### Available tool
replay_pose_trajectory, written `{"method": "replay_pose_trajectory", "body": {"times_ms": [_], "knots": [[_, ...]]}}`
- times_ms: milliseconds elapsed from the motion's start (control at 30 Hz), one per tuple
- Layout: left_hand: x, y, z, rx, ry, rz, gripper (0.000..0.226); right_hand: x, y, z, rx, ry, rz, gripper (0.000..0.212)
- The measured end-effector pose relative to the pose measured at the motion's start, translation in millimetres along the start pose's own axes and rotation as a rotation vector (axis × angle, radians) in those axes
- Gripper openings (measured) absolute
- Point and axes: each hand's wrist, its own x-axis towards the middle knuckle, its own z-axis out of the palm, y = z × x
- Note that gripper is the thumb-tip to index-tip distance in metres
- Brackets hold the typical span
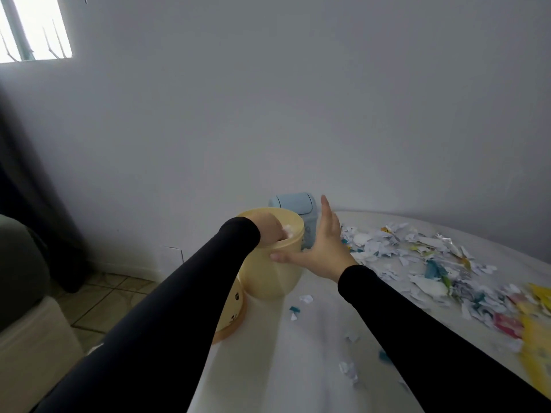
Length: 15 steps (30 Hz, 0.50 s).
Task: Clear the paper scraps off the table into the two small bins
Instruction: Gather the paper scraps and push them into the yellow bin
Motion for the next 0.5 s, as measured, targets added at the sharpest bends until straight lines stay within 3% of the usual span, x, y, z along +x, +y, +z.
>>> {"method": "replay_pose_trajectory", "body": {"times_ms": [100, 200, 233, 300, 367, 500], "knots": [[6.3, -2.4, 1.6, -0.072, -0.061, 0.016, 0.034, -0.6, 6.5, 0.8, 0.092, -0.116, 0.120, 0.157], [8.8, -2.6, 2.4, -0.187, -0.010, 0.031, 0.028, 0.2, 3.0, 4.9, 0.184, -0.184, 0.075, 0.104], [7.2, -3.0, 1.0, -0.244, 0.033, 0.055, 0.023, -0.1, 0.4, 7.3, 0.175, -0.176, 0.056, 0.104], [3.1, -4.9, -3.1, -0.415, 0.129, 0.086, 0.019, 1.1, -1.5, 12.6, 0.212, -0.141, 0.024, 0.130], [-2.4, -9.8, -7.5, -0.477, 0.188, 0.114, 0.029, -0.5, -0.6, 16.1, 0.251, -0.105, 0.019, 0.146], [-9.9, -9.9, -14.5, -0.217, 0.366, 0.229, 0.051, -8.5, 0.4, 17.0, 0.264, -0.076, -0.006, 0.142]]}}
